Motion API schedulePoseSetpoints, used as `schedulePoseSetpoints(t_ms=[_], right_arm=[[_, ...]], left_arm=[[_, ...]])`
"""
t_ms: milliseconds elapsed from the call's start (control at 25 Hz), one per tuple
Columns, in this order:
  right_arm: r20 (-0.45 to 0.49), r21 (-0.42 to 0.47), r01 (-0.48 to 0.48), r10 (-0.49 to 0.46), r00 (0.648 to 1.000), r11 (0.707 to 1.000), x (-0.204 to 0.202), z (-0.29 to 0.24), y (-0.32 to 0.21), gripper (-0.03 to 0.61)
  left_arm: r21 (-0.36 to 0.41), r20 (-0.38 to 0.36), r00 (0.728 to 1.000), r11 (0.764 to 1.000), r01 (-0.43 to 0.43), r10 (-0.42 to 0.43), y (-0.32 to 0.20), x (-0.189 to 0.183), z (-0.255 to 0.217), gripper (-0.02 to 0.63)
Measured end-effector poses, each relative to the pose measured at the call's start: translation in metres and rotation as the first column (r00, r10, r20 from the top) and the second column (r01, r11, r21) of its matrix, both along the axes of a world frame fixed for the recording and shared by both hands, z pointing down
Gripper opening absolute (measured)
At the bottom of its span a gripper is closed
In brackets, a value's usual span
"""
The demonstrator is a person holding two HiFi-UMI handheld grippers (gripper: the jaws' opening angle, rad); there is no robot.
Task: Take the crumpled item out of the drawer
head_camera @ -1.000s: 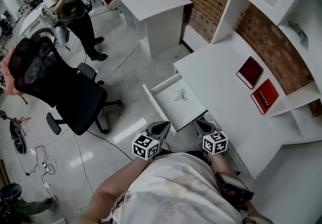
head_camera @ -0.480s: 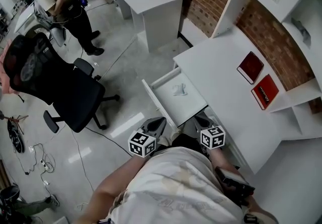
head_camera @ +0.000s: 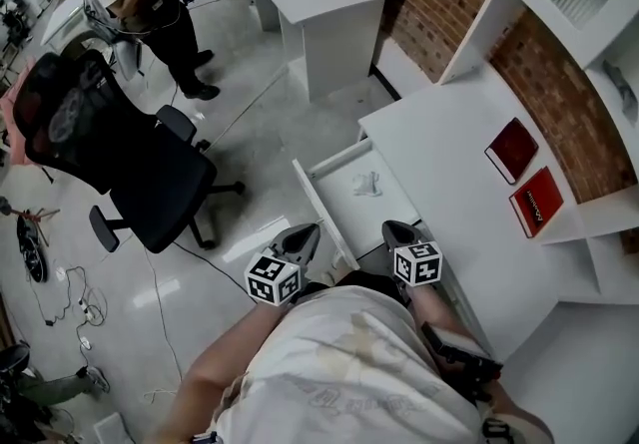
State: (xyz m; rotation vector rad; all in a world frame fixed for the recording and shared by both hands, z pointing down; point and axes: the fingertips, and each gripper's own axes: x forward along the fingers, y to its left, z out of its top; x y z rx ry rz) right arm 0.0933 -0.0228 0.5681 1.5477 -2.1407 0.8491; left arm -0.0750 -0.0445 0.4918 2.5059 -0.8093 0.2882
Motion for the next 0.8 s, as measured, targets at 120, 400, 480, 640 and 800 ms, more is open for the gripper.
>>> schedulePoseSetpoints(t_ms=[120,400,480,640,800], right_arm=[[-0.009,-0.021,0.007,-0.008,1.0,1.0,0.0,0.011,-0.012,0.034],[-0.022,-0.098,0.031,-0.033,0.999,0.995,0.005,0.041,-0.036,0.034],[-0.026,-0.119,0.041,-0.044,0.999,0.992,0.007,0.05,-0.041,0.034],[-0.032,-0.151,0.052,-0.058,0.998,0.987,0.006,0.067,-0.05,0.034],[-0.017,-0.173,0.066,-0.07,0.997,0.983,0.001,0.08,-0.06,0.035]], left_arm=[[-0.008,0.007,1.0,1.0,0.008,-0.008,-0.011,0.0,0.004,0.02],[-0.043,0.02,1.0,0.999,0.022,-0.021,-0.03,0.004,0.015,0.02],[-0.062,0.025,0.999,0.998,0.031,-0.029,-0.033,0.007,0.02,0.02],[-0.095,0.033,0.999,0.995,0.041,-0.038,-0.039,0.01,0.029,0.02],[-0.106,0.033,0.999,0.994,0.019,-0.016,-0.044,0.019,0.031,0.02]])
